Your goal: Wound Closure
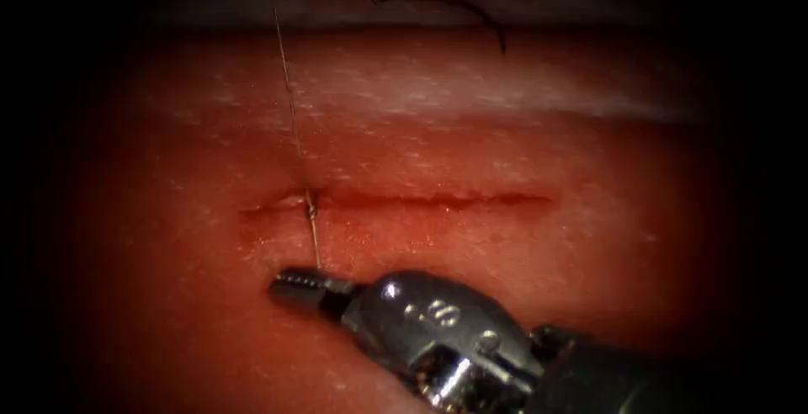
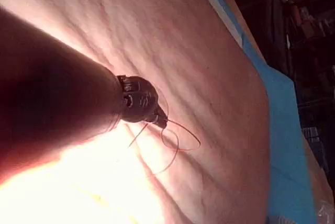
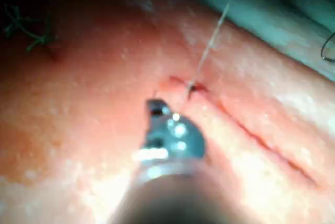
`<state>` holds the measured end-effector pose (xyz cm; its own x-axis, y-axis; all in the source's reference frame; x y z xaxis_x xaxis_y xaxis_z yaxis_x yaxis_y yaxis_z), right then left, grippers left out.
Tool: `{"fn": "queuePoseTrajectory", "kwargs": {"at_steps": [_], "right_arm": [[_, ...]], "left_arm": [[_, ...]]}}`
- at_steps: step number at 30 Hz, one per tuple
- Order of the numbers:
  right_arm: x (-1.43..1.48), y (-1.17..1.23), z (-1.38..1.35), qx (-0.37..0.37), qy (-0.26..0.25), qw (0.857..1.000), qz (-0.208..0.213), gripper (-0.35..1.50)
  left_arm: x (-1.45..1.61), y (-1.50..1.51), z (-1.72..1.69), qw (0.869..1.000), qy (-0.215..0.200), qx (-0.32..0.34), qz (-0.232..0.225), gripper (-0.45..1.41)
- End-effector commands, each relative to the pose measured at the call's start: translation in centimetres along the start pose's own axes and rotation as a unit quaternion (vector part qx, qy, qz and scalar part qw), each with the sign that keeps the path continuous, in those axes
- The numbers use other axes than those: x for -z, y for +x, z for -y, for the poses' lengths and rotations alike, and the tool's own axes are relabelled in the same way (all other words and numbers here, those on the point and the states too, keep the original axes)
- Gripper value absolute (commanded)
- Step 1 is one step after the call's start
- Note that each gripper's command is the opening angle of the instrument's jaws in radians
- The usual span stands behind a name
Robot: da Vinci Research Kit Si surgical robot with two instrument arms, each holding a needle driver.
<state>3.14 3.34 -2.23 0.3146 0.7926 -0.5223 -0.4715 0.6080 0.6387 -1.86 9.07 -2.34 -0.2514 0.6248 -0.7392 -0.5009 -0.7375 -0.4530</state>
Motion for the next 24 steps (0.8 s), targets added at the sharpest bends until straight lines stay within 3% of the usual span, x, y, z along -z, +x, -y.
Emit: {"fn": "queuePoseTrajectory", "kwargs": {"at_steps": [1, 8, 18, 22, 24], "right_arm": [[-0.11, -0.05, -0.02, 0.001, 0.000, 1.000, 0.000, -0.35], [-0.13, -0.14, -0.07, 0.006, -0.002, 1.000, 0.007, -0.35], [-0.08, -0.23, -0.06, 0.010, 0.003, 1.000, 0.018, -0.35], [-0.06, -0.09, -0.11, 0.006, 0.010, 1.000, -0.011, -0.35], [-0.03, 0.00, -0.14, 0.003, 0.017, 1.000, -0.025, 0.22]], "left_arm": [[-0.08, 0.08, 0.07, 1.000, 0.007, -0.003, -0.002, -0.35], [-0.25, 0.22, 0.14, 1.000, 0.015, -0.005, 0.005, -0.35], [-0.45, 0.16, 0.08, 1.000, 0.018, -0.010, 0.014, -0.35], [-0.47, 0.06, 0.01, 0.999, -0.024, 0.036, 0.025, -0.35], [-0.46, 0.03, -0.01, 0.997, -0.046, 0.060, 0.023, -0.35]]}}
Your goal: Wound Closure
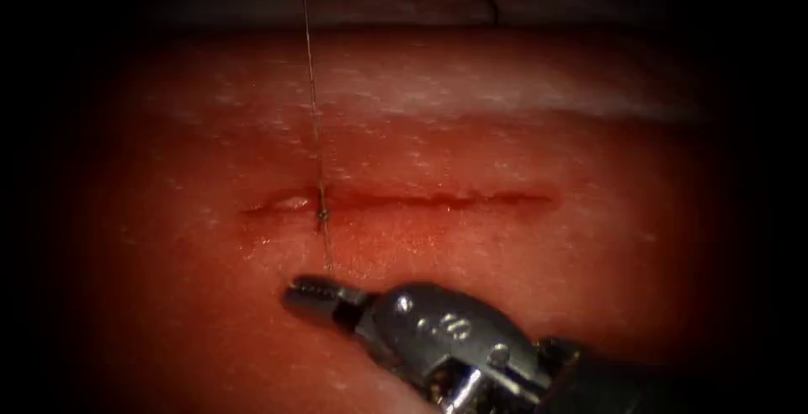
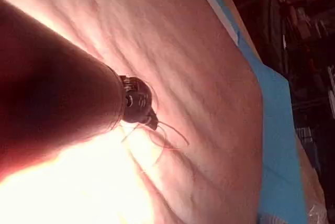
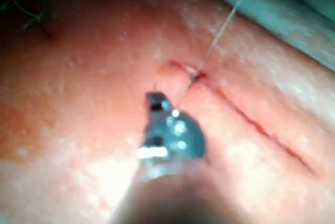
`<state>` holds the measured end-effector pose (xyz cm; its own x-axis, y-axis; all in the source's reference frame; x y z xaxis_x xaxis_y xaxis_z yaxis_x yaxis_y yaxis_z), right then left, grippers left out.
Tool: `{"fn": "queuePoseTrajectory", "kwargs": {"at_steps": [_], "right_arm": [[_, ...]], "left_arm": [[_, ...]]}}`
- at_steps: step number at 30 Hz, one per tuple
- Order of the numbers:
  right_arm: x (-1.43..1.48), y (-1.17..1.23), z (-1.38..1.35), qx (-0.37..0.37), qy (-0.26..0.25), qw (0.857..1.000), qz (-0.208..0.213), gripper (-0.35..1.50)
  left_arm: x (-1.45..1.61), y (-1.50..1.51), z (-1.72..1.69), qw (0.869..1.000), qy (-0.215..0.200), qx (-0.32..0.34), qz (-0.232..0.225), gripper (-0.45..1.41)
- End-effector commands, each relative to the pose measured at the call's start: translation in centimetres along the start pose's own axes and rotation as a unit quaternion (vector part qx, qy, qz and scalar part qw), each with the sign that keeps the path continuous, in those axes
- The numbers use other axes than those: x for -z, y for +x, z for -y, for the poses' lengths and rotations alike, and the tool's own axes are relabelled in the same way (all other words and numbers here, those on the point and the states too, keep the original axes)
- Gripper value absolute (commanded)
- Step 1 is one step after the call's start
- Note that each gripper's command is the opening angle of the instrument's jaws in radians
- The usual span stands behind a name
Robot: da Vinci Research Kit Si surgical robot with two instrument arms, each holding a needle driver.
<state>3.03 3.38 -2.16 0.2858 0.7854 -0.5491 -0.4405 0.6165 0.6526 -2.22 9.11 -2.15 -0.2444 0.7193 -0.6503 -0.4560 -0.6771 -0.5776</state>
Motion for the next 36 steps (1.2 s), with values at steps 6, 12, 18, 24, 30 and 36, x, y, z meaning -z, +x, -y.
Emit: {"fn": "queuePoseTrajectory", "kwargs": {"at_steps": [6, 12, 18, 24, 30, 36], "right_arm": [[0.07, 0.28, -0.06, -0.007, 0.011, 1.000, -0.026, 1.16], [0.22, 0.45, -0.23, -0.014, -0.047, 0.997, -0.051, 1.13], [0.18, 0.55, -0.51, -0.035, -0.072, 0.995, -0.067, 1.15], [-0.06, 0.70, -0.71, -0.058, -0.069, 0.991, -0.099, 1.22], [-0.43, 0.65, -0.74, -0.066, -0.058, 0.990, -0.107, 1.25], [-0.49, 0.64, -0.80, -0.065, -0.060, 0.990, -0.108, 1.23]], "left_arm": [[0.17, 0.08, -0.06, 0.997, -0.049, 0.047, -0.029, -0.35], [0.45, 0.12, -0.29, 0.993, -0.073, 0.074, -0.047, -0.35], [0.59, 0.18, -0.43, 0.992, -0.083, 0.081, -0.046, -0.35], [0.66, 0.19, -0.58, 0.991, -0.089, 0.085, -0.045, -0.35], [0.72, 0.21, -0.66, 0.991, -0.093, 0.087, -0.044, -0.35], [0.81, 0.23, -0.72, 0.990, -0.099, 0.089, -0.044, -0.35]]}}
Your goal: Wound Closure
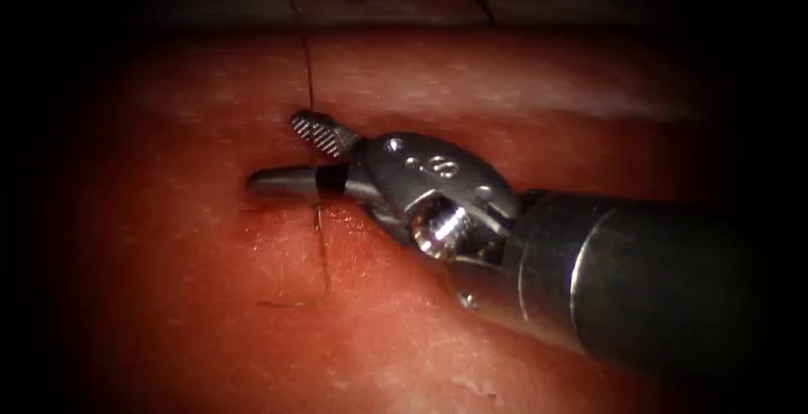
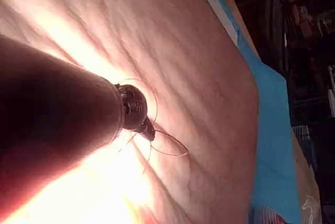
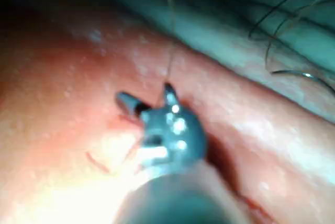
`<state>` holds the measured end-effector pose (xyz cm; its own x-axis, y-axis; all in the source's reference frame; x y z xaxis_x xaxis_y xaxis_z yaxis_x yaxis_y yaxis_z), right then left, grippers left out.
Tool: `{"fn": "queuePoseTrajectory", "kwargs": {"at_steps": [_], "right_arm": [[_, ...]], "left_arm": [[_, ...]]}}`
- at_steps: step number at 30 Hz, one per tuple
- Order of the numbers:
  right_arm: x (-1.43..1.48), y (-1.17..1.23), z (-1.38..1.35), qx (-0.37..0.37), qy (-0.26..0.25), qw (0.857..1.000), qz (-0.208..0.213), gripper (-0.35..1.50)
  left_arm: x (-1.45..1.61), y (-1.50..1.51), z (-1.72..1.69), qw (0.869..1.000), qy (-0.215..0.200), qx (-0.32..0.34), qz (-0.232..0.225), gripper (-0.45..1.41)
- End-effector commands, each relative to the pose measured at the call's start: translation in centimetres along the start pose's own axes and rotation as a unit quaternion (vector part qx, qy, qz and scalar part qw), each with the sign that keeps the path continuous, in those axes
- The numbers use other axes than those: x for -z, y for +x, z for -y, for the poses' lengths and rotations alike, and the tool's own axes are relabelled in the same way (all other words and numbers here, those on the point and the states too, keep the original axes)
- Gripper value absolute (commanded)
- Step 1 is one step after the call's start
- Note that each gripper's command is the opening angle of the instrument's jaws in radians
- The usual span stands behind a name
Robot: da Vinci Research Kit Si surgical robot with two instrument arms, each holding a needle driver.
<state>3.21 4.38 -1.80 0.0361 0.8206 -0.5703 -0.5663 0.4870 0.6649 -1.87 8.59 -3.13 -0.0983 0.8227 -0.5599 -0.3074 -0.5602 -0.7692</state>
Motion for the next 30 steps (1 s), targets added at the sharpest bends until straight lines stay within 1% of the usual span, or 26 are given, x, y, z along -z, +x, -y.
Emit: {"fn": "queuePoseTrajectory", "kwargs": {"at_steps": [1, 5, 8, 16, 22, 30], "right_arm": [[-0.10, -0.02, -0.03, 0.002, 0.002, 1.000, -0.001, 1.23], [-0.11, -0.03, -0.03, 0.002, 0.002, 1.000, -0.001, 1.22], [-0.17, 0.00, 0.00, -0.002, 0.006, 1.000, -0.015, 1.22], [-0.28, 0.00, 0.02, -0.003, 0.010, 1.000, -0.020, 1.22], [-0.37, -0.06, 0.01, -0.006, 0.014, 1.000, -0.019, 1.22], [-0.46, -0.11, 0.03, -0.009, 0.019, 1.000, -0.019, 1.22]], "left_arm": [[-0.02, 0.06, 0.03, 1.000, -0.002, -0.001, -0.003, -0.35], [0.02, 0.08, -0.01, 1.000, -0.004, 0.001, -0.004, -0.35], [0.00, 0.07, -0.05, 1.000, -0.004, 0.001, -0.005, -0.35], [0.02, 0.04, -0.19, 1.000, -0.008, 0.003, -0.006, -0.35], [0.07, 0.11, -0.27, 1.000, -0.013, 0.012, -0.014, -0.35], [0.08, 0.12, -0.39, 1.000, -0.016, 0.014, -0.017, -0.35]]}}
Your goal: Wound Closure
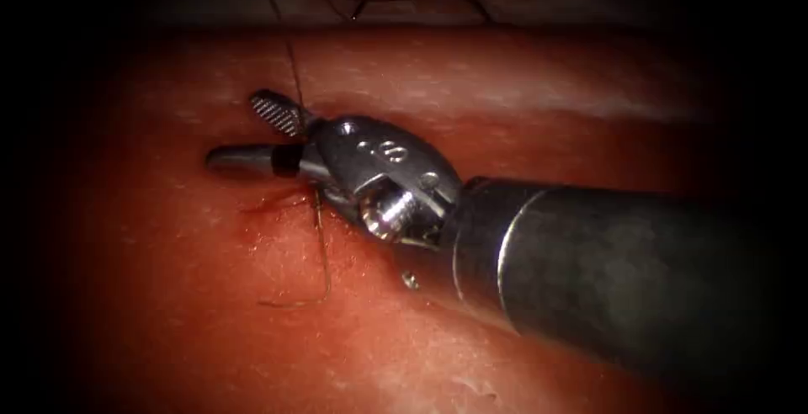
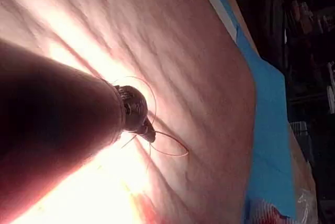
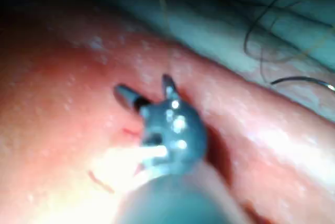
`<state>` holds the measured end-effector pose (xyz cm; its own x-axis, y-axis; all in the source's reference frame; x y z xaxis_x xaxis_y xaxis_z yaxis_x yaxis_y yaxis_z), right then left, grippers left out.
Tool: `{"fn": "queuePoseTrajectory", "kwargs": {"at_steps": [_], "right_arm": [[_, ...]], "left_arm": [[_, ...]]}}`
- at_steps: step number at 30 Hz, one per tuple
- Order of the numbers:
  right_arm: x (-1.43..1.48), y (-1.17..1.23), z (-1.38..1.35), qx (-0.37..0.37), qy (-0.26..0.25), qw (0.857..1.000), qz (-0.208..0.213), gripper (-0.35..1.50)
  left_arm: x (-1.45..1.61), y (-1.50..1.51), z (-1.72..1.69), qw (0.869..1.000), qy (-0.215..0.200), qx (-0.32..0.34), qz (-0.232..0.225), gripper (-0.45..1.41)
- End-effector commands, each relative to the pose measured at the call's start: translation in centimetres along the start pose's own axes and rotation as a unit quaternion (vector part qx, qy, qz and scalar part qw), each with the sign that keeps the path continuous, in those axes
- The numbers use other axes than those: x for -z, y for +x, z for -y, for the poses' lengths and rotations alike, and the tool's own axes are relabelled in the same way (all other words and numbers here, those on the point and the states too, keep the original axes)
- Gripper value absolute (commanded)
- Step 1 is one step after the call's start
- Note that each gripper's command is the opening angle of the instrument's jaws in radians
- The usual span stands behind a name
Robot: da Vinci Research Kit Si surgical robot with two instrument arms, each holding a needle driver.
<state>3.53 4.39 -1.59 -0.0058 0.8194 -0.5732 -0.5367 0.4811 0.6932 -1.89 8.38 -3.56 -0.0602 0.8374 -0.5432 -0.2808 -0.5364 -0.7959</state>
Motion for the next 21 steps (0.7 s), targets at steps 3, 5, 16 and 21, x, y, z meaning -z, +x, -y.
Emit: {"fn": "queuePoseTrajectory", "kwargs": {"at_steps": [3, 5, 16, 21], "right_arm": [[-0.09, -0.02, 0.00, -0.002, 0.003, 1.000, -0.002, 1.22], [-0.10, -0.02, 0.00, -0.002, 0.003, 1.000, -0.002, 1.20], [-0.07, -0.03, 0.04, -0.002, 0.057, 0.998, 0.011, -0.35], [-0.01, 0.20, 0.10, 0.027, 0.042, 0.999, -0.016, -0.35]], "left_arm": [[-0.05, 0.06, 0.02, 1.000, -0.001, -0.001, -0.003, -0.35], [-0.05, 0.07, 0.01, 1.000, -0.002, -0.003, -0.003, -0.35], [-0.07, 0.07, -0.05, 1.000, -0.005, -0.002, -0.006, -0.35], [-0.11, 0.00, -0.10, 1.000, -0.008, -0.005, -0.005, -0.35]]}}
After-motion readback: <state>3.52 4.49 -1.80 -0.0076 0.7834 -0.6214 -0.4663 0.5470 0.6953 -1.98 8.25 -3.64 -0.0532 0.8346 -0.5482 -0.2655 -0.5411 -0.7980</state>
